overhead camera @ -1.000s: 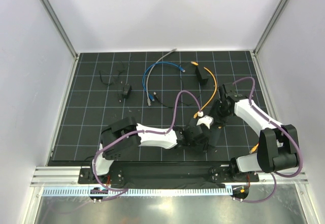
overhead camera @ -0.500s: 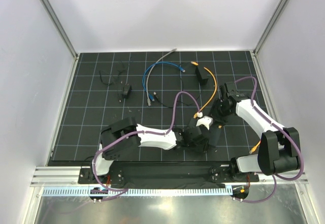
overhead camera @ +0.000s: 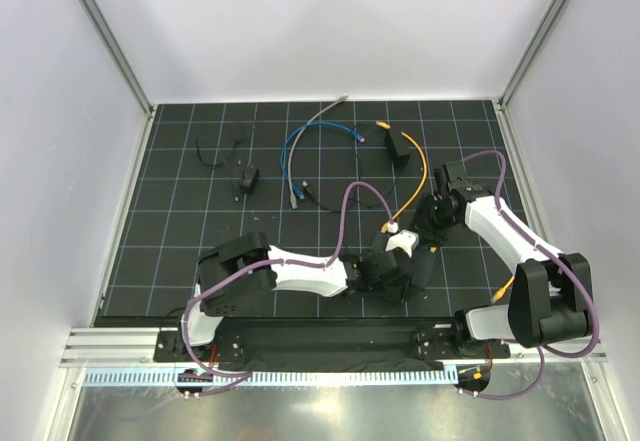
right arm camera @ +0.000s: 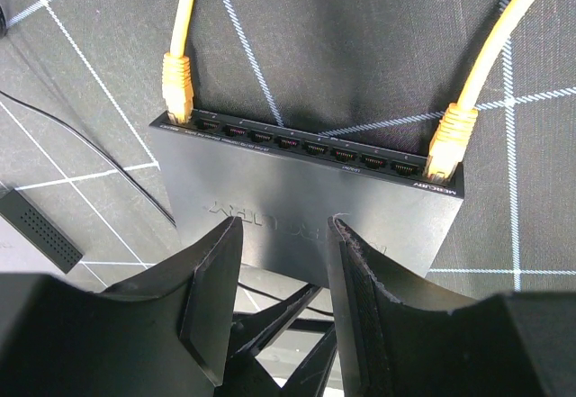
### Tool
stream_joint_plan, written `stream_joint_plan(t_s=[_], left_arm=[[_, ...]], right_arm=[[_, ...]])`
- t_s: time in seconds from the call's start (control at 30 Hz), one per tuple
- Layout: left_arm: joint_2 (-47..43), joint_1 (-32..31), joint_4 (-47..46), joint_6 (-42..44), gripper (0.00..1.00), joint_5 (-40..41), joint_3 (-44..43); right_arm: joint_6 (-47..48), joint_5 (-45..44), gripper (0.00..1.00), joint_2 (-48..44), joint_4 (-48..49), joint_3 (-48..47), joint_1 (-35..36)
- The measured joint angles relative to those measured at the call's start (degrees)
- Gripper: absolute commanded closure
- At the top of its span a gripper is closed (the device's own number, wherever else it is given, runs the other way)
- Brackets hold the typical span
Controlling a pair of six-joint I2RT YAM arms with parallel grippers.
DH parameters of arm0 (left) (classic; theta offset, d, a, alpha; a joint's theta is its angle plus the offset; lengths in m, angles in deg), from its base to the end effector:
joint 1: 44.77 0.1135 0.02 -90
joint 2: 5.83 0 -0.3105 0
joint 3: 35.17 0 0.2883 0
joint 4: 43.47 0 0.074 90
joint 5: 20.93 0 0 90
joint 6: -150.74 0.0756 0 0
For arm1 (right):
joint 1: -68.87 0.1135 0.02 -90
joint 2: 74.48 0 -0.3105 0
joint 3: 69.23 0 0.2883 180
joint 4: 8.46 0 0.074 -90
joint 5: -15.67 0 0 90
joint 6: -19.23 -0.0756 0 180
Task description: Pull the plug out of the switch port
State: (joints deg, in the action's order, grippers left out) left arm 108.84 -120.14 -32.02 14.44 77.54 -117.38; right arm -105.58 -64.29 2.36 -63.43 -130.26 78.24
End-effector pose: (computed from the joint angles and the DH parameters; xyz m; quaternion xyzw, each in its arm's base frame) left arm 0.1371 -0.4810 0.1377 0.2023 0.8956 -0.3078 0.2496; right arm 0.2697 0.0579 0.1971 0.2020 0.9613 0.1425 0.1216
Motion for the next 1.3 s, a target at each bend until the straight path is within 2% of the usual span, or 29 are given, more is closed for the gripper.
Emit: stream_joint_plan(t_s=[0.17, 0.5, 0.7, 0.8, 0.9, 1.3], left_arm=[[0.76, -0.04, 0.68, 0.09, 0.62, -0.55, -1.6], [4.52, -0.85, 4.74, 0.09, 0.66, 0.87, -7.8], [4.72, -1.01, 5.95, 0.04, 0.75, 2.12, -8.26], [4.74, -1.03, 6.25, 0.0, 0.84, 2.43, -8.26], [4.74, -1.11, 6.38, -0.24, 1.0, 2.56, -8.22], [4.2, -1.44, 4.5, -0.39, 1.0, 3.54, -6.69]], right_arm=[[0.22, 0.22, 0.51, 0.0, 0.0, 0.04, -0.02], [0.28, 0.17, 0.51, 0.0, 0.04, 0.26, -0.2], [0.24, 0.2, 0.51, -0.2, 0.48, 1.07, -0.22], [0.24, 0.15, 0.51, -0.57, 0.7, 1.57, -0.22], [0.24, 0.07, 0.51, -0.85, 0.66, 1.79, -0.22], [-0.04, -3.61, 0.55, -5.35, -1.33, 4.0, -0.37]])
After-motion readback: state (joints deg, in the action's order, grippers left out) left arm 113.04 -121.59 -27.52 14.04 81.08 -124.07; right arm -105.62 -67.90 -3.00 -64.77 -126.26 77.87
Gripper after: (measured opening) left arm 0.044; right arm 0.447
